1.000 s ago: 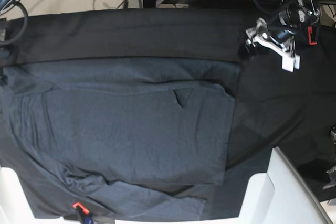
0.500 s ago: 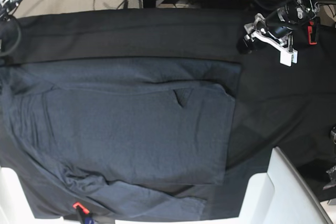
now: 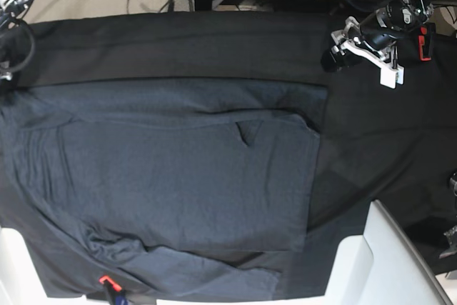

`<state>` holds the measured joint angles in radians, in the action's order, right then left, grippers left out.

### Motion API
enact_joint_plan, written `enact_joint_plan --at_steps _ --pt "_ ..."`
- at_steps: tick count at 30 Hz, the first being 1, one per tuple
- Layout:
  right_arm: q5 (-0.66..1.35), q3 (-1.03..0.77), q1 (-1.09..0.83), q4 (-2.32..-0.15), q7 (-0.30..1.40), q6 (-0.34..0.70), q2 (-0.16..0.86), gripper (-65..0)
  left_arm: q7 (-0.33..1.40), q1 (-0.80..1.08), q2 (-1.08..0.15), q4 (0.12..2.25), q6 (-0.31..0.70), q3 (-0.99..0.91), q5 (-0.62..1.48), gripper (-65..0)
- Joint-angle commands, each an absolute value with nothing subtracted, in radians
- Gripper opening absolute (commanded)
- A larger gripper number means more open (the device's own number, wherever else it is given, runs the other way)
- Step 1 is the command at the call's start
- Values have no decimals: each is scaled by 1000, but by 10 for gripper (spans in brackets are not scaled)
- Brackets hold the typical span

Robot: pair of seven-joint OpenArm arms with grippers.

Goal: Fold the T-shirt properly
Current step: 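Regrasp the shirt edge with the left gripper and pull it outward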

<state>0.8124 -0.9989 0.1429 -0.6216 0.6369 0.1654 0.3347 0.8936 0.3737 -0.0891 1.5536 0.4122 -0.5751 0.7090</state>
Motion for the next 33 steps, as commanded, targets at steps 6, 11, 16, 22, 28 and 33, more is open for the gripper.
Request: enact_joint_plan --at_steps 6,11,16,22,28,33 --pt "794 -997 151 -593 656 151 357 -648 880 329 -99 1531 420 -575 727 -230" --pt "794 -997 150 -593 657 153 357 -648 880 269 -99 1449 420 -573 727 -234" --pt "794 -997 148 -596 682 153 358 -648 878 222 -76 1405 420 -573 720 -237" --pt "794 -997 148 -599 693 154 358 -648 868 180 -54 1346 420 -573 719 -237" --pt "794 -997 148 -599 693 154 360 -648 773 151 -58 1222 420 -573 719 -239" --pt "794 -997 148 -599 693 154 360 -648 768 131 -56 1207 420 -572 719 -239"
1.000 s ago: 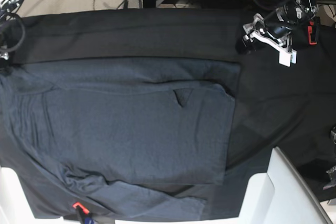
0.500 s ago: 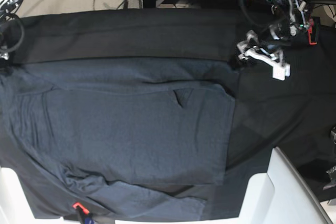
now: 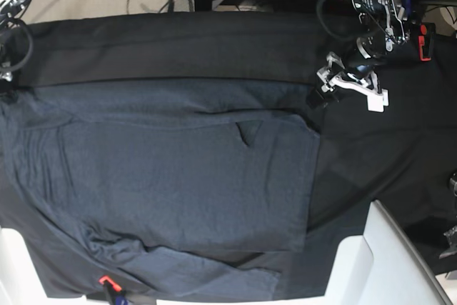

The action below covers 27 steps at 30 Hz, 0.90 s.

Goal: Fold the T-shirt properly
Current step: 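Regrasp the shirt edge with the left gripper and pull it outward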

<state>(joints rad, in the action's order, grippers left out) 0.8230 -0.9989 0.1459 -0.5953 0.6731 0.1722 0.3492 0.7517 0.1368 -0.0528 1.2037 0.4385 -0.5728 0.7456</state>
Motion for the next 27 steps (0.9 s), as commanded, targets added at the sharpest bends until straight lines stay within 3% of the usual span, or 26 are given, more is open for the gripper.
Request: enact_joint_plan --at_steps 1,6,8,12,18,27 --pt "794 -997 150 -599 693 154 360 -648 768 130 -56 1207 420 -572 719 -240" --pt "794 -997 150 -599 693 154 360 -648 766 111 -54 1191 420 -572 719 -267" --pt "794 -997 150 -599 693 154 360 -648 765 85 -54 1148 420 -573 719 -364" --pt "794 -997 150 -599 693 154 360 -648 710 58 -54 1061 420 -573 719 -650" --pt "794 -997 150 -616 693 154 360 -648 710 81 -58 1136 417 -576 723 -650" --pt "796 -1006 114 -822 783 153 344 -650 837 143 -56 1320 415 -582 727 -650"
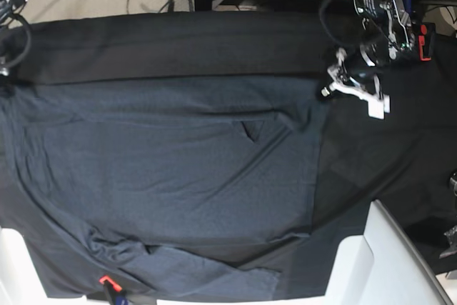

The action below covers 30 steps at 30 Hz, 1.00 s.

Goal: Fold the T-shirt properly

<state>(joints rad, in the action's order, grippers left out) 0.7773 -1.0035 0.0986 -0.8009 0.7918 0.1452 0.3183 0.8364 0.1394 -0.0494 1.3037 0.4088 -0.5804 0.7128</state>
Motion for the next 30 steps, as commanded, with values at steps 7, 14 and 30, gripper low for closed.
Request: enact_joint_plan --at_steps 7,14,30 --pt "799 -1006 50 -941 797 153 328 -650 845 170 -56 1379 415 -630 727 -650" --pt "799 -1006 28 -972 831 154 328 -650 912 197 -58 1420 415 -639 727 -650" --pt "800 -1007 -77 -1003 855 156 328 -650 911 329 -59 1529 415 -639 727 -650"
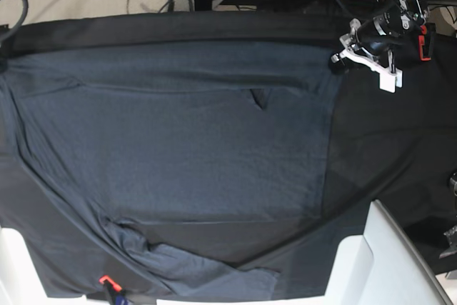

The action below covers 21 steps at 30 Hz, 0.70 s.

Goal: Fold the T-shirt properly

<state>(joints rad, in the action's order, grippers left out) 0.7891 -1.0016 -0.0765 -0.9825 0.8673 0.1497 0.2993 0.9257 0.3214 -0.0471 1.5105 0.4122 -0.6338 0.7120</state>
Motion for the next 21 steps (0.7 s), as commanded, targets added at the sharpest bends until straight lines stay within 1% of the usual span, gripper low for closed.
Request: enact_joint_plan --at_steps 1,10,16,21 --pt "800 -1007 -84 -1003 855 156 326 -650 911 337 -59 1529 415 -639 727 -650" --pt "800 -1007 -127 -1004 855 156 300 -650 908 369 -74 1529 417 -641 725 -650" --pt "800 -1007 -133 -1004 855 156 300 -650 908 381 -81 1527 418 -716 725 -650" --pt "800 -1007 -133 -1018 858 156 300 -650 908 381 -76 1518 420 -717 722 -650"
